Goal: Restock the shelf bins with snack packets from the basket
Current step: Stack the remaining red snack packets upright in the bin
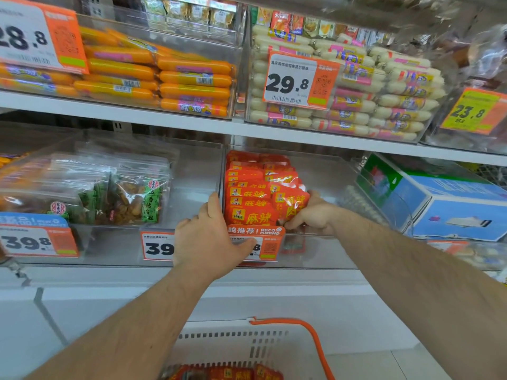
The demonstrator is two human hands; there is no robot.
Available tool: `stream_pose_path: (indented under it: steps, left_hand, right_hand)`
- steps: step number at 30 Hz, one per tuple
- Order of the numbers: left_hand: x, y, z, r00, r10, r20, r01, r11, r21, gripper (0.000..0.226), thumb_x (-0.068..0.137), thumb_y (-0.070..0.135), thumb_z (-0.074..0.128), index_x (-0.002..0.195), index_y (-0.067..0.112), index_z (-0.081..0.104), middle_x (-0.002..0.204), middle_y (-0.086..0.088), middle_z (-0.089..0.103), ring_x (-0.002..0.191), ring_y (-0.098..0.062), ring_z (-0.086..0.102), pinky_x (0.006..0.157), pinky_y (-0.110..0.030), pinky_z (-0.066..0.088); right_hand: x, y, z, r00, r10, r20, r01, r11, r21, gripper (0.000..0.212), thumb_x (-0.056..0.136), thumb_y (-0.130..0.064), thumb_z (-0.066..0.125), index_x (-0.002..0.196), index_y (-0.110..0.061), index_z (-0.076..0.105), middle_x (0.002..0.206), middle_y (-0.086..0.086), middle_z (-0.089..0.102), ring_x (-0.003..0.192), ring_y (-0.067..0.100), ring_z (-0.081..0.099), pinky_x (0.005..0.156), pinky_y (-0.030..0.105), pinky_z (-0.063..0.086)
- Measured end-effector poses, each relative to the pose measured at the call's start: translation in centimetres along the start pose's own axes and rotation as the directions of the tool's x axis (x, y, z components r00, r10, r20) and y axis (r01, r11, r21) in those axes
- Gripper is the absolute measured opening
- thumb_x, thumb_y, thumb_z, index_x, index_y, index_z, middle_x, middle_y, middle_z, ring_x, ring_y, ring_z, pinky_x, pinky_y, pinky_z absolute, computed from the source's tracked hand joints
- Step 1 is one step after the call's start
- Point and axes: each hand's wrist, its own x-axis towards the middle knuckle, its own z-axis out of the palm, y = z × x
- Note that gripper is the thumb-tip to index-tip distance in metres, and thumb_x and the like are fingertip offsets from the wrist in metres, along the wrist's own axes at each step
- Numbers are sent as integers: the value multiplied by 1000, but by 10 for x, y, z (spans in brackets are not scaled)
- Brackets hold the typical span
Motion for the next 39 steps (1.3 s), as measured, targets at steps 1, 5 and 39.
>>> stream_pose_path:
  steps: [1, 5, 39]
  left_hand:
    - [0, 0, 0, 1000, 0, -1, 0, 1000, 3, 101, 65, 83, 59, 136, 18, 29, 123, 4, 59, 107, -19, 62, 93, -37, 47]
    - [0, -1, 1, 1000, 4, -1, -4, 1000, 4, 102, 65, 85, 57, 136, 17, 29, 124, 4, 59, 108, -19, 63, 94, -38, 48]
    - [-1, 0, 0, 1000, 12, 0, -12, 999, 36, 103, 67, 85, 54, 138, 17, 25, 127, 3, 58, 109, -19, 62, 95, -38, 47]
  right_hand:
    - [-5, -3, 1, 999, -14, 39, 15, 999, -29, 100, 44, 6, 90, 128, -10, 38, 104, 14, 70, 91, 29, 70, 68, 36, 58]
    - [-11, -7, 4, 980, -37, 194, 79, 973, -216, 61, 60, 2, 85, 115, -11, 61, 111, 6, 71, 104, 24, 66, 93, 41, 54]
    - [-9, -8, 0, 976, 13, 219, 21, 988, -152, 45, 67, 5, 81, 108, -10, 71, 110, 9, 73, 107, 28, 67, 100, 44, 51]
